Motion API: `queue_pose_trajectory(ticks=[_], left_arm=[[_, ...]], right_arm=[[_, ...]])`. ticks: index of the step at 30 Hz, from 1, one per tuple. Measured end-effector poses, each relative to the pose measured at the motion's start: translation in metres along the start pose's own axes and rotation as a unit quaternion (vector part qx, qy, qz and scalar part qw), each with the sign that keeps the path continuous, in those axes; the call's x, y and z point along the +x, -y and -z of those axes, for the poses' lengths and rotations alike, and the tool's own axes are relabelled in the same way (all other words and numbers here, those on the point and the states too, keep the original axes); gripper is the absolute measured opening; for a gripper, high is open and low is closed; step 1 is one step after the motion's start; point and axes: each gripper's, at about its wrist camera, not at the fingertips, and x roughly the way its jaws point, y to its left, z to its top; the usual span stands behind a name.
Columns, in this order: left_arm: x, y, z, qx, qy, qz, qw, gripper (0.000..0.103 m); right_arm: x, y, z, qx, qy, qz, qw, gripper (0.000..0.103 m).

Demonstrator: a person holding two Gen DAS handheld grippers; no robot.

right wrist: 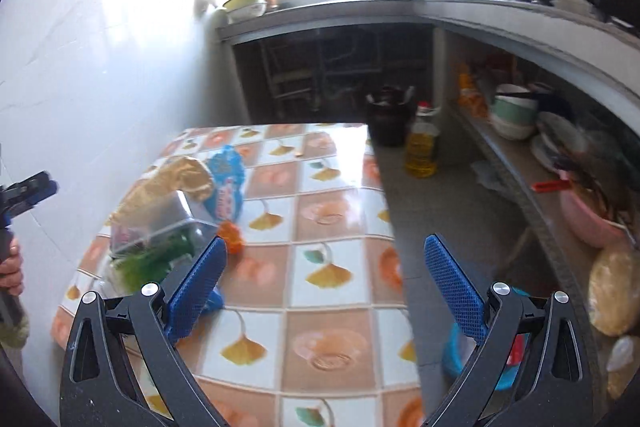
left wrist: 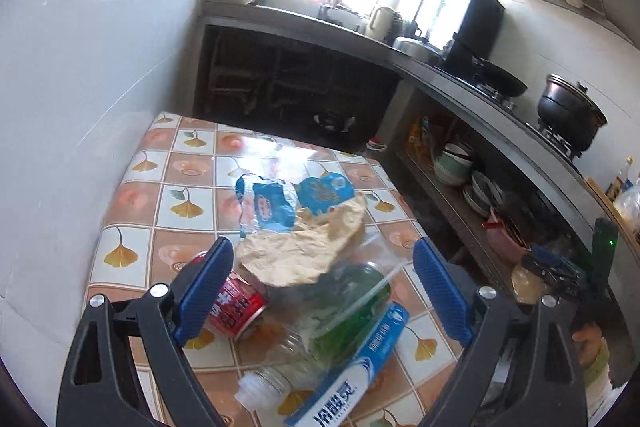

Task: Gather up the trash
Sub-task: 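Return both tools to the table toward the crumpled paper, then grasp the crumpled beige paper with the right gripper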

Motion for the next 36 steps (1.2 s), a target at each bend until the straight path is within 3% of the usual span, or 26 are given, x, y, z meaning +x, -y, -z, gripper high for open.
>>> queue_pose_trajectory(ticks=[8, 12, 15, 20, 22, 27, 32, 36], left_arm=[[0.06, -0.048, -0.015, -0.075, -0.055, 0.017, 0.9955, 0.089], [0.07, -0.054, -0.006, -0.095, -0.06, 0.024, 0.9934, 0.089], [0.07, -0.061, -0.002, -0.108, -0.06, 0.026, 0.992, 0.089], [0.057, -0.065, 0.009, -0.116, -0.053, 0.026, 0.9915, 0.089], [0.052, -0.068, 0.012, -0.117, -0.052, 0.026, 0.9914, 0.089], [0.041, -0.073, 0.024, -0.124, -0.051, 0.035, 0.9903, 0.089], [0.037, -0.083, 0.031, -0.134, -0.047, 0.041, 0.989, 0.089], [0.034, -0.091, 0.036, -0.141, -0.044, 0.045, 0.9879, 0.089]], right_arm=[[0.048, -0.032, -0.027, 0.027, -0.035, -0.11, 0.993, 0.095], [0.061, -0.075, -0.042, -0.032, -0.051, -0.172, 0.983, 0.095], [0.078, -0.116, -0.058, -0.104, -0.07, -0.214, 0.969, 0.095], [0.134, -0.181, -0.084, -0.215, -0.16, -0.202, 0.942, 0.095], [0.159, -0.197, -0.092, -0.231, -0.206, -0.194, 0.931, 0.095], [0.222, -0.221, -0.086, -0.24, -0.353, -0.162, 0.89, 0.095], [0.247, -0.238, -0.066, -0.268, -0.427, -0.147, 0.851, 0.095], [0.262, -0.247, -0.048, -0.288, -0.448, -0.118, 0.838, 0.095]])
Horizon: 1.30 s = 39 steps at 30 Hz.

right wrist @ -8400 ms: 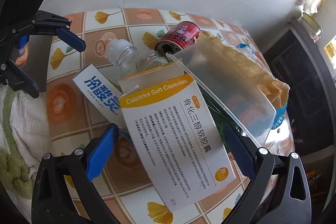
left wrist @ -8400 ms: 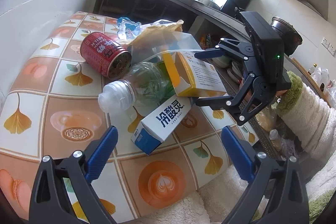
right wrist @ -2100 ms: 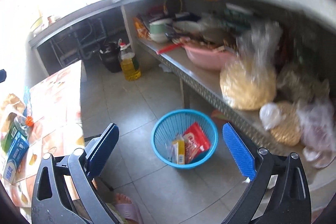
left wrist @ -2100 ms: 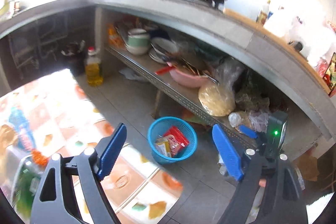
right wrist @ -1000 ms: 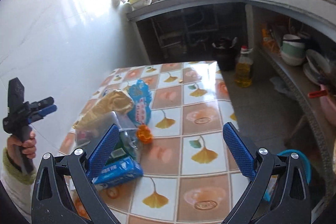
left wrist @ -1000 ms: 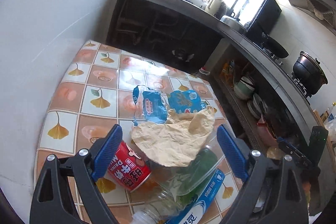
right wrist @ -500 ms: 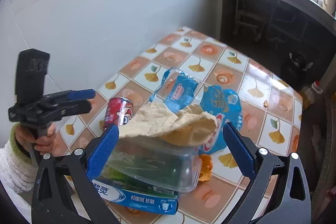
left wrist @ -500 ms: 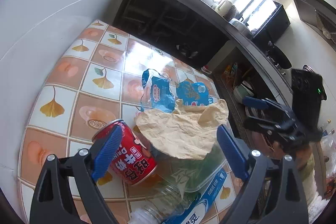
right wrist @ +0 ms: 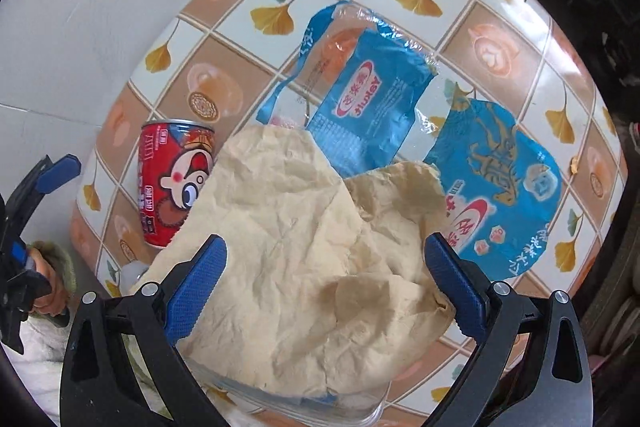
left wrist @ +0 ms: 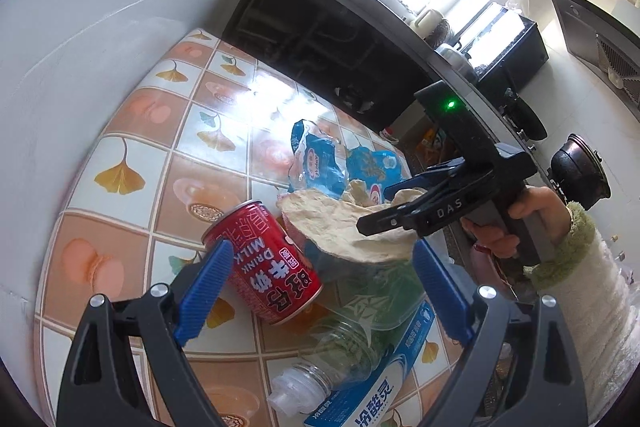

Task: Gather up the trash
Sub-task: 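Grasp the crumpled beige paper with the right gripper, then grasp the blue snack wrappers with the left gripper while the right gripper holds the paper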

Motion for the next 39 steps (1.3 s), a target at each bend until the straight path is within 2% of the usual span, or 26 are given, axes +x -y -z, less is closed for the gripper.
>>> queue_pose_trajectory(ticks=[3, 9, 11, 14, 15, 17, 22, 24, 29, 31, 35, 39], left_arm=[[0.001, -0.008, 0.003, -0.011, 0.0, 0.004, 0.9999, 0.089], [0.0, -0.016, 0.005, -0.022, 0.0, 0.003, 0.9998, 0.089], [-0.002, -0.017, 0.005, -0.023, 0.002, 0.002, 0.9997, 0.089], [-0.004, -0.018, 0.004, -0.024, 0.005, -0.001, 0.9997, 0.089], [-0.004, -0.018, 0.004, -0.024, 0.005, -0.002, 0.9997, 0.089], [-0.006, -0.017, 0.005, -0.024, 0.006, -0.005, 0.9997, 0.089], [-0.007, -0.013, 0.004, -0.025, 0.01, -0.009, 0.9996, 0.089], [-0.009, -0.01, 0.003, -0.024, 0.014, -0.009, 0.9996, 0.089], [-0.012, 0.004, -0.004, -0.009, 0.024, -0.007, 0.9997, 0.089], [-0.009, 0.01, -0.01, -0.003, 0.021, -0.006, 0.9998, 0.089], [0.009, 0.026, -0.023, 0.01, -0.001, 0.002, 1.0, 0.089], [0.044, 0.039, -0.039, 0.008, -0.045, 0.003, 0.9989, 0.089]], right_arm=[[0.013, 0.001, 0.001, 0.01, -0.011, 0.007, 1.0, 0.093], [0.024, 0.007, 0.001, 0.039, -0.001, -0.013, 0.999, 0.072], [0.025, 0.008, 0.003, 0.044, 0.002, -0.012, 0.999, 0.055], [0.021, 0.012, 0.007, 0.055, 0.009, -0.017, 0.998, 0.038], [0.017, 0.013, 0.008, 0.057, 0.014, -0.017, 0.998, 0.035], [0.008, 0.016, 0.012, 0.061, 0.029, -0.024, 0.997, 0.021], [-0.025, 0.023, 0.021, 0.064, 0.084, -0.033, 0.994, 0.009], [-0.039, 0.026, 0.027, 0.07, 0.109, -0.038, 0.991, 0.007], [-0.088, 0.04, 0.05, 0.097, 0.203, -0.051, 0.973, 0.006], [-0.112, 0.048, 0.068, 0.111, 0.251, -0.065, 0.96, 0.005], [-0.151, 0.065, 0.107, 0.136, 0.33, -0.075, 0.931, 0.005], [-0.168, 0.084, 0.15, 0.159, 0.378, -0.075, 0.909, 0.005]])
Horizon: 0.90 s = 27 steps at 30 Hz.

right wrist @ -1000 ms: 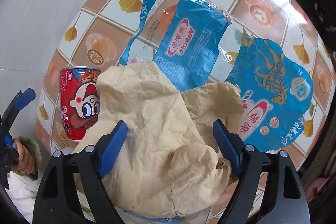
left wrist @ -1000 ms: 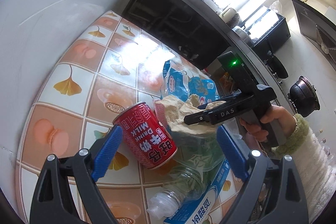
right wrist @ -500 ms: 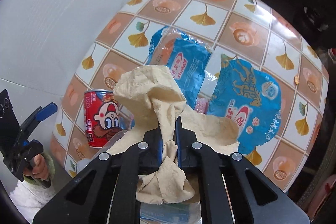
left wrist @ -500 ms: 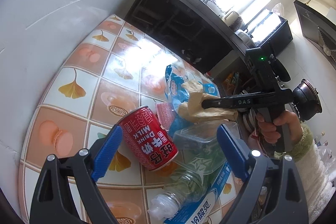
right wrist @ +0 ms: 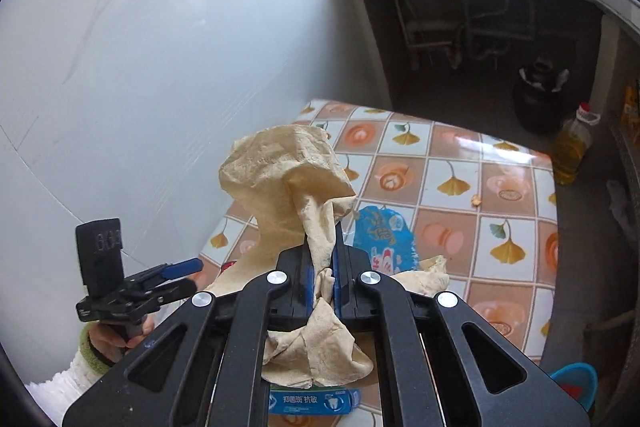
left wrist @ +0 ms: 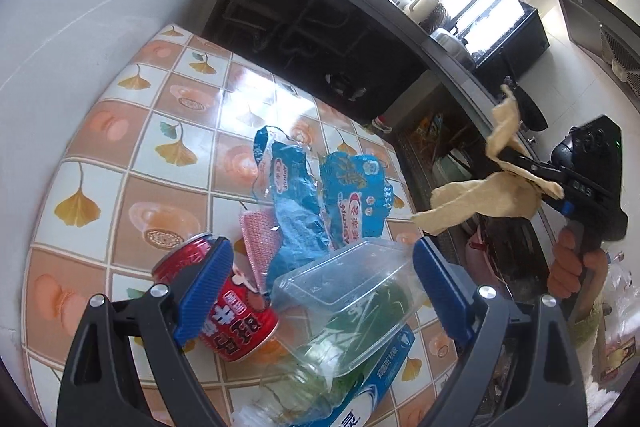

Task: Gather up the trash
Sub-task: 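Grasp the blue snack wrappers with the left gripper while the right gripper holds the paper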

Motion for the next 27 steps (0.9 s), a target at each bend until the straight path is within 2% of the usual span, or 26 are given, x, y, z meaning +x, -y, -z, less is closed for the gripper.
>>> queue_pose_trajectory(ticks=[3, 6, 8, 10, 13, 15, 17, 18, 20, 23, 27], left_arm=[[0.035, 0.002, -0.021, -0.011, -0.041, -0.015, 0.999, 0.089], [0.07, -0.003, -0.045, -0.016, -0.075, -0.047, 0.996, 0.089], [0.1, -0.007, -0.062, -0.014, -0.108, -0.08, 0.9909, 0.089], [0.124, -0.009, -0.072, -0.009, -0.144, -0.096, 0.9848, 0.088], [0.154, -0.011, -0.073, -0.001, -0.185, -0.12, 0.9754, 0.088], [0.171, -0.009, -0.071, 0.014, -0.205, -0.142, 0.9683, 0.082], [0.18, -0.005, -0.07, 0.029, -0.212, -0.158, 0.964, 0.066], [0.184, -0.003, -0.07, 0.034, -0.213, -0.16, 0.9632, 0.061], [0.186, 0.002, -0.069, 0.049, -0.21, -0.157, 0.964, 0.036], [0.184, 0.012, -0.066, 0.077, -0.2, -0.155, 0.9645, 0.007], [0.164, 0.028, -0.068, 0.121, -0.159, -0.164, 0.966, 0.0]], right_arm=[[-0.012, 0.017, 0.018, 0.023, 0.016, -0.002, 1.0, 0.005], [-0.018, 0.038, 0.036, 0.046, 0.022, -0.01, 0.999, 0.005], [-0.016, 0.049, 0.049, 0.064, 0.024, -0.016, 0.998, 0.005], [-0.016, 0.06, 0.062, 0.079, 0.028, -0.019, 0.996, 0.005], [-0.014, 0.075, 0.077, 0.098, 0.028, -0.028, 0.994, 0.005], [-0.012, 0.084, 0.084, 0.11, 0.025, -0.032, 0.993, 0.005], [-0.015, 0.091, 0.091, 0.118, 0.024, -0.034, 0.992, 0.005], [-0.014, 0.094, 0.093, 0.122, 0.023, -0.037, 0.992, 0.005], [-0.016, 0.097, 0.097, 0.127, 0.024, -0.04, 0.991, 0.005], [-0.016, 0.102, 0.101, 0.131, 0.025, -0.042, 0.99, 0.005], [-0.02, 0.103, 0.105, 0.133, 0.026, -0.045, 0.99, 0.005]])
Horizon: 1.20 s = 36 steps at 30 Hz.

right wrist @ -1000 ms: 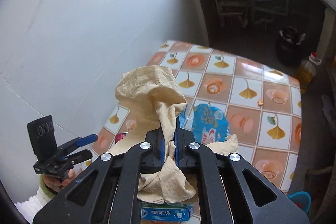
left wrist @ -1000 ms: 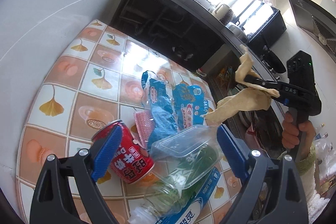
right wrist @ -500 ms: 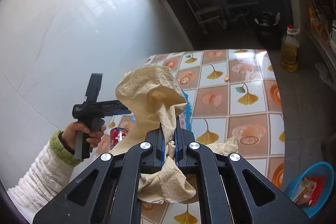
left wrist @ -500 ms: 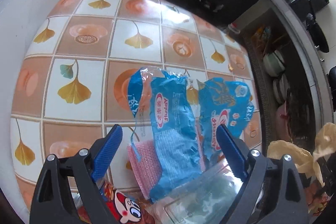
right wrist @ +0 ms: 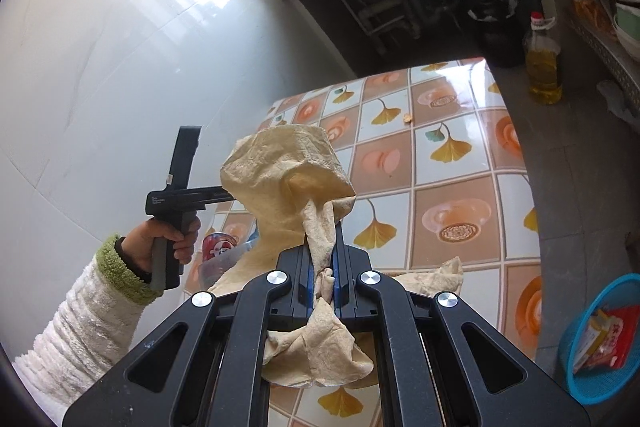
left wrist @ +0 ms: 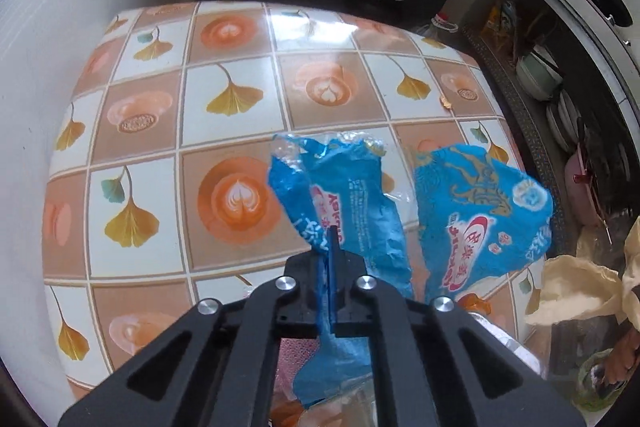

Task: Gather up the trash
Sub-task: 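Grasp the blue snack wrappers with the left gripper while the right gripper holds the paper, then carry the wrappers and paper with both tools toward the blue basket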

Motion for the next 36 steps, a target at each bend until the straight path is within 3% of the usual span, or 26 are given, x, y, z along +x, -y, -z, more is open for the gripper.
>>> queue_pose_trajectory(ticks=[9, 16, 20, 36], left_arm=[[-0.08, 0.008, 0.014, 0.012, 0.126, 0.011, 0.992, 0.0], [-0.139, 0.027, 0.032, 0.036, 0.231, 0.021, 0.972, 0.0], [-0.159, 0.033, 0.034, 0.047, 0.273, 0.019, 0.9607, 0.0], [-0.243, 0.034, 0.06, 0.044, 0.365, 0.048, 0.9289, 0.0]], right_arm=[[-0.003, 0.001, 0.003, 0.001, 0.005, 0.002, 1.0, 0.005], [-0.004, -0.001, 0.004, -0.001, 0.006, 0.006, 1.0, 0.005], [-0.002, -0.006, 0.004, -0.004, 0.006, 0.007, 1.0, 0.005], [-0.009, -0.007, 0.007, -0.004, 0.015, 0.01, 1.0, 0.005]])
